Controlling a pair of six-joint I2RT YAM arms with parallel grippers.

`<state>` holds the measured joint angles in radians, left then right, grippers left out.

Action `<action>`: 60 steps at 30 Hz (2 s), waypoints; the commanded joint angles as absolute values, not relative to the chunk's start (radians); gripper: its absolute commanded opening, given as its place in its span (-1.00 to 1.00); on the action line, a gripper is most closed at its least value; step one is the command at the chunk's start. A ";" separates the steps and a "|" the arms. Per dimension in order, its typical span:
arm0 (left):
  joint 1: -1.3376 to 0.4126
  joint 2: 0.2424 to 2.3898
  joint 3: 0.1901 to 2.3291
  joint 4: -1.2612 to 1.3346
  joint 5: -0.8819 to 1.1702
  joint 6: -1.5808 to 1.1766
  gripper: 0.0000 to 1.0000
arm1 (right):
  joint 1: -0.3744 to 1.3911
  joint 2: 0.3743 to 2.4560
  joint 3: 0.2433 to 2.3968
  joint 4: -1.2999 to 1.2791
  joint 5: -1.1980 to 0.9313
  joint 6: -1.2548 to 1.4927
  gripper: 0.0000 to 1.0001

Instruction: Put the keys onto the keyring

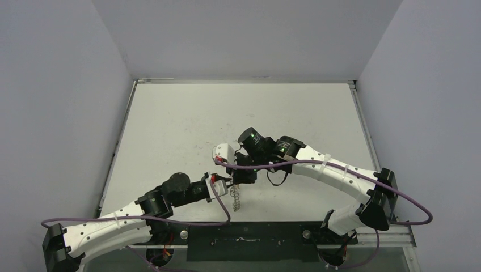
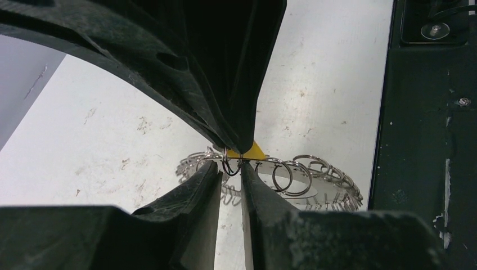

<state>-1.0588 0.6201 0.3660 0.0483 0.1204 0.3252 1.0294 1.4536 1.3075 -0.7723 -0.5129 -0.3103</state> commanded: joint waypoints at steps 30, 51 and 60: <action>-1.060 0.516 0.241 0.333 0.122 0.271 -1.00 | 0.913 1.290 1.144 -0.440 -0.693 -0.252 0.18; -1.060 0.426 0.072 0.730 0.154 0.196 -1.00 | 0.877 1.268 1.013 -0.345 -0.862 -0.317 -0.47; -1.060 0.424 0.073 0.742 0.150 0.198 -1.00 | 0.878 1.307 1.008 -0.374 -0.874 -0.342 -1.00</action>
